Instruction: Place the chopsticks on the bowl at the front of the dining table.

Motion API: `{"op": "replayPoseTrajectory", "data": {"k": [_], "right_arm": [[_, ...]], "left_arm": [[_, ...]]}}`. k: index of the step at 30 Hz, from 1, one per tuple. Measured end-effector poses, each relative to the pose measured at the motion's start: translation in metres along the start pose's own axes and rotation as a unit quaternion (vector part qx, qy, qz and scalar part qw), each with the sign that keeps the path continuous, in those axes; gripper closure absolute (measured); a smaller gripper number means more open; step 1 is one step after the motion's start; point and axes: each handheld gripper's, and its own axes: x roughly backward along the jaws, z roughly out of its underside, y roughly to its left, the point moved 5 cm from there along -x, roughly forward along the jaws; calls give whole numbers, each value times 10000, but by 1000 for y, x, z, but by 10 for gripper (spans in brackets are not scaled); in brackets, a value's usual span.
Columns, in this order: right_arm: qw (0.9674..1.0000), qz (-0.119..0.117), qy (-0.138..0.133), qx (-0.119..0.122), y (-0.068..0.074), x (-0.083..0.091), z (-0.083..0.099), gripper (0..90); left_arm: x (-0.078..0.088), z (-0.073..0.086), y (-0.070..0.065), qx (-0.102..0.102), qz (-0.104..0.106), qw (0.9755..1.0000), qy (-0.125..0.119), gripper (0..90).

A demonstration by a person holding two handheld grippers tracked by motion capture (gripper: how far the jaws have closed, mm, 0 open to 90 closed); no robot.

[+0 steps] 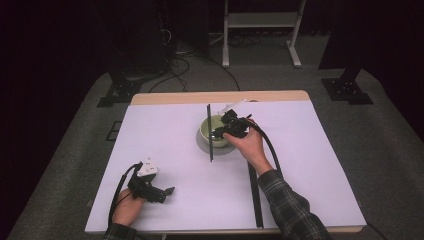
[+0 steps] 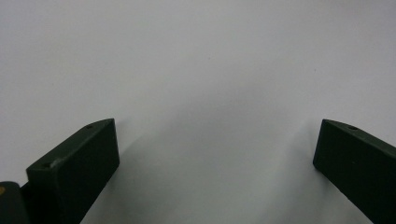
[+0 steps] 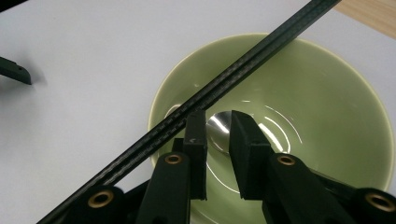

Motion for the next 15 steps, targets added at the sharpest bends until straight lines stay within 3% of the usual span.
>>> {"op": "replayPoseTrajectory", "data": {"k": [7,15], "right_arm": [[9998,-72,-188,32,7,22,0,764],[9994,-188,-265,135,22,42,19,764]], "left_arm": [[0,0,0,-1,-2,10000,0,0],[0,0,0,-6,-4,10000,0,0]]}}
